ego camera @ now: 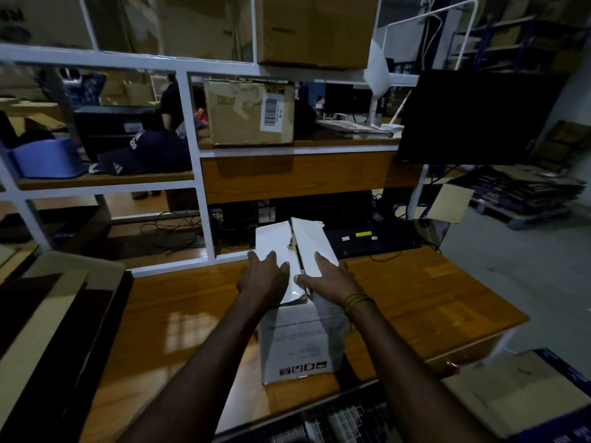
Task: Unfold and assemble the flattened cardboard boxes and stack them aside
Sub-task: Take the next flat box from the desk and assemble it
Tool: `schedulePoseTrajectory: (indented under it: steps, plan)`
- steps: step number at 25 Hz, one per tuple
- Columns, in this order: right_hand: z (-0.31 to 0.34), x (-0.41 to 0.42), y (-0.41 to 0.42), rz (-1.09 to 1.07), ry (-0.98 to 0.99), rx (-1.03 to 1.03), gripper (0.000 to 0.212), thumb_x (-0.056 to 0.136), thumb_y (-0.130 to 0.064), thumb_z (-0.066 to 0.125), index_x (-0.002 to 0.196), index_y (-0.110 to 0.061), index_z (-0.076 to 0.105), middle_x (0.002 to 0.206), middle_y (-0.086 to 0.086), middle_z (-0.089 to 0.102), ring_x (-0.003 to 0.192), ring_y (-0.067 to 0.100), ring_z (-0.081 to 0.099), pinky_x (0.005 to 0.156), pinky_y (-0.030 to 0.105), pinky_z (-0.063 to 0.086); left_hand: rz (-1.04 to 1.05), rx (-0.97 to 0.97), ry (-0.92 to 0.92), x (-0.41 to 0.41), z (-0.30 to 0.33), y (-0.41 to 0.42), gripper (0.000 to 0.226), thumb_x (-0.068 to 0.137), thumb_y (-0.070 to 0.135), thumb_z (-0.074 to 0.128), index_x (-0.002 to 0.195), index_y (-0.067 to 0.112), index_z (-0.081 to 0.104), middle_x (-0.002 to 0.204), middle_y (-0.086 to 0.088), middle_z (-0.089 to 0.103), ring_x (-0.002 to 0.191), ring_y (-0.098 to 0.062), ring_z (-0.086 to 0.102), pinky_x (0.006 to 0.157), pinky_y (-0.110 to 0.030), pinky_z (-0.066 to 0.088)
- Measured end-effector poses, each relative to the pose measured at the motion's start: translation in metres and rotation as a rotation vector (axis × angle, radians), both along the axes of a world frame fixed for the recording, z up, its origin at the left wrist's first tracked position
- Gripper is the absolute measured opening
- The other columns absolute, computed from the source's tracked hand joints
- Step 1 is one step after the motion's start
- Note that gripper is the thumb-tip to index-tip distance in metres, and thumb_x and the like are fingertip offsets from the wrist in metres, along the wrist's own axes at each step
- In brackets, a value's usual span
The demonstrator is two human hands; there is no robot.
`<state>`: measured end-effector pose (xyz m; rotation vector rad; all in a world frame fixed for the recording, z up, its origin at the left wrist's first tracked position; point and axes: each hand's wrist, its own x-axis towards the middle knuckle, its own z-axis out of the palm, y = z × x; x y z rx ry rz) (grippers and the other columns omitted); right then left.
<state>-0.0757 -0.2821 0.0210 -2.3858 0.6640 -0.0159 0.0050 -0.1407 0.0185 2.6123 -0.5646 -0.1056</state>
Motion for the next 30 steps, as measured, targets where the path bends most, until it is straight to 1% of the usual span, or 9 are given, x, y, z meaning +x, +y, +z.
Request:
schedulePoseTrajectory:
  steps: [2, 5, 9, 14, 18, 22, 24, 26, 30]
  plan:
    - [0.004, -0.004, 0.000, 0.010, -0.143, 0.036, 0.090, 0.080, -0.060, 0.060, 0.155, -0.023, 0.027, 0.161, 0.009, 0.028, 0.147, 0.031, 0.025, 0.117, 0.046, 0.029, -0.023, -0.101, -0.050, -0.001, -0.005, -0.002, 0.054, 0.098, 0.050, 0.036, 0.147, 0.028, 0.038, 0.159, -0.016, 0.022, 0.141, -0.038, 0.032, 0.109, -0.050, 0.036]
    - [0.016, -0.017, 0.000, -0.035, -0.395, -0.017, 0.056, 0.094, -0.032, 0.059, 0.146, -0.017, 0.045, 0.145, 0.008, 0.052, 0.130, 0.027, 0.052, 0.105, 0.037, 0.045, -0.134, -0.180, -0.214, -0.009, 0.005, -0.010, 0.049, 0.097, 0.048, 0.044, 0.143, 0.034, 0.045, 0.155, -0.006, 0.036, 0.141, -0.027, 0.034, 0.111, -0.054, 0.031]
    - [0.032, -0.036, -0.010, -0.146, -0.640, -0.191, 0.033, 0.100, -0.018, 0.049, 0.131, -0.025, 0.059, 0.102, 0.008, 0.071, 0.075, 0.017, 0.064, 0.058, 0.022, 0.047, -0.400, -0.144, -0.202, -0.020, 0.018, -0.035, 0.063, 0.089, 0.024, 0.057, 0.147, 0.038, 0.035, 0.157, 0.000, 0.033, 0.144, -0.022, 0.028, 0.114, -0.064, 0.017]
    - [0.013, -0.050, -0.029, -0.286, -0.821, -0.185, 0.022, 0.098, -0.012, 0.055, 0.118, -0.014, 0.066, 0.114, 0.012, 0.068, 0.101, 0.027, 0.065, 0.079, 0.031, 0.053, -0.569, 0.109, -0.213, -0.025, 0.013, -0.063, 0.073, 0.095, 0.019, 0.047, 0.151, 0.050, 0.011, 0.164, 0.003, 0.010, 0.147, -0.040, 0.015, 0.106, -0.076, 0.004]
    - [0.006, -0.056, -0.041, -0.468, -0.363, -0.549, 0.036, 0.096, -0.034, 0.057, 0.131, -0.025, 0.061, 0.148, 0.012, 0.038, 0.124, 0.035, 0.050, 0.089, 0.042, 0.047, -0.509, 0.271, -0.199, -0.026, 0.009, -0.075, 0.075, 0.098, 0.011, 0.037, 0.143, 0.065, 0.010, 0.165, 0.001, -0.004, 0.142, -0.051, 0.020, 0.099, -0.080, -0.003]
    - [-0.014, -0.051, -0.043, -0.381, 0.050, -0.584, 0.085, 0.086, -0.074, 0.044, 0.143, -0.011, 0.045, 0.154, 0.019, 0.033, 0.148, 0.039, 0.012, 0.114, 0.062, 0.011, -0.488, 0.335, -0.201, -0.029, 0.004, -0.078, 0.070, 0.098, 0.013, 0.038, 0.142, 0.065, 0.020, 0.165, -0.001, -0.006, 0.146, -0.051, 0.001, 0.100, -0.080, -0.004]
    - [-0.019, -0.046, -0.047, -0.348, 0.075, -0.383, 0.092, 0.079, -0.082, 0.042, 0.136, -0.010, 0.051, 0.141, 0.019, 0.048, 0.138, 0.039, 0.036, 0.113, 0.057, 0.026, -0.491, 0.305, -0.214, -0.030, 0.004, -0.077, 0.068, 0.098, 0.012, 0.039, 0.142, 0.062, 0.025, 0.165, 0.000, -0.002, 0.147, -0.048, -0.002, 0.101, -0.080, -0.002]
    - [-0.015, -0.044, -0.051, -0.295, 0.032, -0.280, 0.076, 0.080, -0.076, 0.042, 0.121, -0.015, 0.062, 0.119, 0.015, 0.063, 0.108, 0.036, 0.058, 0.094, 0.045, 0.049, -0.505, 0.270, -0.224, -0.029, 0.001, -0.076, 0.067, 0.098, 0.010, 0.040, 0.141, 0.059, 0.029, 0.164, 0.003, 0.004, 0.148, -0.045, -0.002, 0.100, -0.081, -0.002]
    - [-0.008, -0.048, -0.051, -0.169, -0.054, -0.141, 0.045, 0.095, -0.053, 0.042, 0.074, -0.018, 0.059, 0.078, 0.008, 0.059, 0.073, 0.026, 0.053, 0.063, 0.029, 0.038, -0.548, 0.231, -0.249, -0.027, -0.004, -0.075, 0.063, 0.099, 0.007, 0.036, 0.142, 0.053, 0.033, 0.161, 0.012, 0.021, 0.150, -0.038, 0.001, 0.096, -0.084, -0.003]
